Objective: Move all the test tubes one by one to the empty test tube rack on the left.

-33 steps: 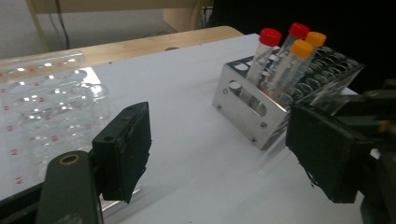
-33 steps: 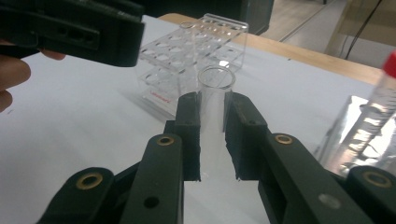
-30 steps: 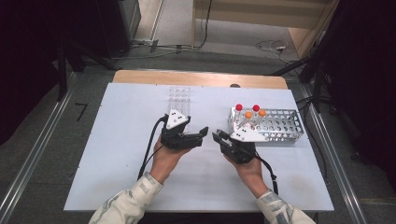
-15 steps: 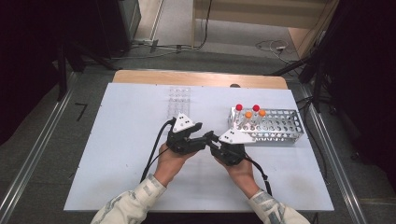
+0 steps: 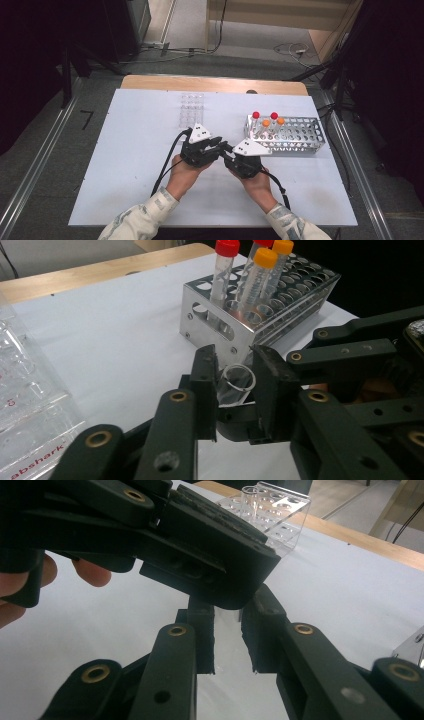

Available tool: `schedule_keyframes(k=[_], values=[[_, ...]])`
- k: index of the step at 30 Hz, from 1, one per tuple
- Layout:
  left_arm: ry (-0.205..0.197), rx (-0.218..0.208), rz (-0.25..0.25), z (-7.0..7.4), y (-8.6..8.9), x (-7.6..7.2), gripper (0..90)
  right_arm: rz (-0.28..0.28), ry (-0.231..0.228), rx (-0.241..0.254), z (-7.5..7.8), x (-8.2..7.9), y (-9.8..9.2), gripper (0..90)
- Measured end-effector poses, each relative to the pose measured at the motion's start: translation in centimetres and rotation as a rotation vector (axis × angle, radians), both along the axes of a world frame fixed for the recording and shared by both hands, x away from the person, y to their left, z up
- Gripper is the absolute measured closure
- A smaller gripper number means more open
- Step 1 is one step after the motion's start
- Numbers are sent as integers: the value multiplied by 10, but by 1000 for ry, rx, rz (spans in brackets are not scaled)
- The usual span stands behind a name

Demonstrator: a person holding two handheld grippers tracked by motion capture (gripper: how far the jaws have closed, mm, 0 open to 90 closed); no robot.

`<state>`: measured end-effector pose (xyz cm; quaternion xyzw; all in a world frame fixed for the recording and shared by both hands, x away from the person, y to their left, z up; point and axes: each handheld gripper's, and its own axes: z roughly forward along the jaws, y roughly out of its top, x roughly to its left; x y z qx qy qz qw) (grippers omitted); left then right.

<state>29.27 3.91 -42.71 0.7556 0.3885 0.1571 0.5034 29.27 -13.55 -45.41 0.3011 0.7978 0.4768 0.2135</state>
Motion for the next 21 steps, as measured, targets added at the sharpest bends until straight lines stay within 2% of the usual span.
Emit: schedule_keyframes(k=[7, 13, 16, 21], values=[[-4, -5, 8, 1, 2, 0, 757, 3, 2, 2, 0, 0, 0, 721], [-15, -19, 20, 3, 4, 1, 760, 24, 13, 6, 1, 1, -1, 515], [-18, -32, 36, 6, 9, 3, 761, 19, 31, 16, 3, 1, -4, 455], [-34, -46, 68, 13, 18, 8, 761, 17, 26, 30, 9, 0, -13, 437]])
